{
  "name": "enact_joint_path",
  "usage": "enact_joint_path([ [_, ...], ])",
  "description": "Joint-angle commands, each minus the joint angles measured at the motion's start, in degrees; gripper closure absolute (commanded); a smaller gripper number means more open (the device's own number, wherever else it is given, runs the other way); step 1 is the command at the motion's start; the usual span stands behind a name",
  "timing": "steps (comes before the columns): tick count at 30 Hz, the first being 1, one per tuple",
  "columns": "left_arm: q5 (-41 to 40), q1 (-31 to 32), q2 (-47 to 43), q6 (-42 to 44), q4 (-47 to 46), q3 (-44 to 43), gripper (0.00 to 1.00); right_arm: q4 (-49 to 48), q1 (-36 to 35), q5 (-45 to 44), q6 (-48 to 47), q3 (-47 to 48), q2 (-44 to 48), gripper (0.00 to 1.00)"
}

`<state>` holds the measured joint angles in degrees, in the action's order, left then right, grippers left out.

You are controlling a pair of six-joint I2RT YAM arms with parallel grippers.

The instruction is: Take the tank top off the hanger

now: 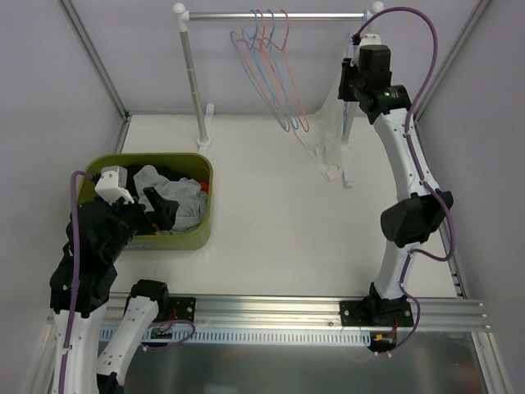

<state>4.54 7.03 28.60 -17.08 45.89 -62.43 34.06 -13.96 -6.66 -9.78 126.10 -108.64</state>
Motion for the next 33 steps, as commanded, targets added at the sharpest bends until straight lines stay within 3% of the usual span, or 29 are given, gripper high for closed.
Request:
enact_joint_path([
  [1,2.5,-0.4,-0.1,1.4,-1.5,1.3,0.01,-1.5,0.4,-4.4,-1.5,4.9,-1.4,0.74],
  [8,3.8,-0.3,-0.7,1.0,-2.8,4.2,0.01,-2.7,0.3,-3.6,0.4,3.6,0.4,0.99],
  [21,11.5,-0.4,3.7,0.7,-3.4,2.0,0.01,-3.1,0.4,3.7,1.9,0.7,11.4,1.0],
  [26,18.2,-0.4,8.0,-0.7,-4.9,-3.0,0.01,-2.7,1.2,10.2,3.2,-9.3,19.6,1.0],
  [33,26.1,1.0,15.1,-6.2,-16.1,-8.8,0.01,1.1,3.1,22.7,3.5,-25.4,37.5,1.0],
])
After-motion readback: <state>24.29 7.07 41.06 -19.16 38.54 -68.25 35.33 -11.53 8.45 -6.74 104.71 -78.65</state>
